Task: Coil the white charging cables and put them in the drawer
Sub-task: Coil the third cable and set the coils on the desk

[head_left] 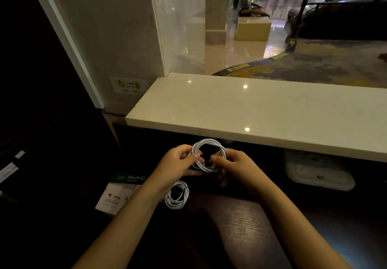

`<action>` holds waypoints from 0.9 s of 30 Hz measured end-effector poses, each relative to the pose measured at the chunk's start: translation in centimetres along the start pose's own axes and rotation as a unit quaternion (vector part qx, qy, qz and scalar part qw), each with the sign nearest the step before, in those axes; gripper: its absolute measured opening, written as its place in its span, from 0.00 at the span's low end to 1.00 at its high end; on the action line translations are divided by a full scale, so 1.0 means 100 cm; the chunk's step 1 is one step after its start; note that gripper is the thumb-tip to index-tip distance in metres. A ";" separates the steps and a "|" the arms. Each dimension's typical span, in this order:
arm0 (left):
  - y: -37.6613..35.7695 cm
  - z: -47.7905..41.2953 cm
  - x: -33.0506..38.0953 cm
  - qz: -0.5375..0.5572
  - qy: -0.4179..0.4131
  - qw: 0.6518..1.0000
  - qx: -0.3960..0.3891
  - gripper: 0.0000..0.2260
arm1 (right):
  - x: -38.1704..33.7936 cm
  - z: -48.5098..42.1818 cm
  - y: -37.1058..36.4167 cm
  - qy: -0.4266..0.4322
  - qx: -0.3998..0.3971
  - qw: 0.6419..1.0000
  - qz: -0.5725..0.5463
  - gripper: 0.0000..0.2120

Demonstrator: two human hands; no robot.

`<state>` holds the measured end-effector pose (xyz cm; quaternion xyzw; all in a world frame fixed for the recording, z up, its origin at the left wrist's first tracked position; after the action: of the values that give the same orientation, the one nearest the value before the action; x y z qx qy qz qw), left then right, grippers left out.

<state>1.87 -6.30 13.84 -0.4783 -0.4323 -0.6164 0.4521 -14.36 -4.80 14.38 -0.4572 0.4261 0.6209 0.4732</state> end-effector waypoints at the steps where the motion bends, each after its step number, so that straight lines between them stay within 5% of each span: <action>1: 0.000 0.000 0.000 0.005 0.002 1.000 0.006 0.05 | 0.001 -0.001 0.002 0.004 0.000 1.000 0.019 0.11; 16: 0.002 0.001 -0.001 -0.020 -0.087 0.996 0.028 0.06 | 0.001 -0.010 0.009 0.024 -0.065 0.994 0.083 0.07; 27: -0.002 -0.004 -0.003 0.029 -0.085 0.992 0.094 0.06 | 0.005 -0.006 -0.001 0.079 -0.022 0.995 0.051 0.07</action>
<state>1.65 -6.56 13.46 -0.4963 -0.5111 -0.5170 0.4745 -14.25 -5.31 13.77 -0.4925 0.4710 0.6157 0.3956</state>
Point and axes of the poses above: each hand's wrist, its own z-axis away from the middle knuckle, its own y-axis out of the back of the hand, x = y × z, the point moved 1 cm from there along -z, towards the middle knuckle, and after that the axes turned 4 degrees about -z, right-handed, at the moved point
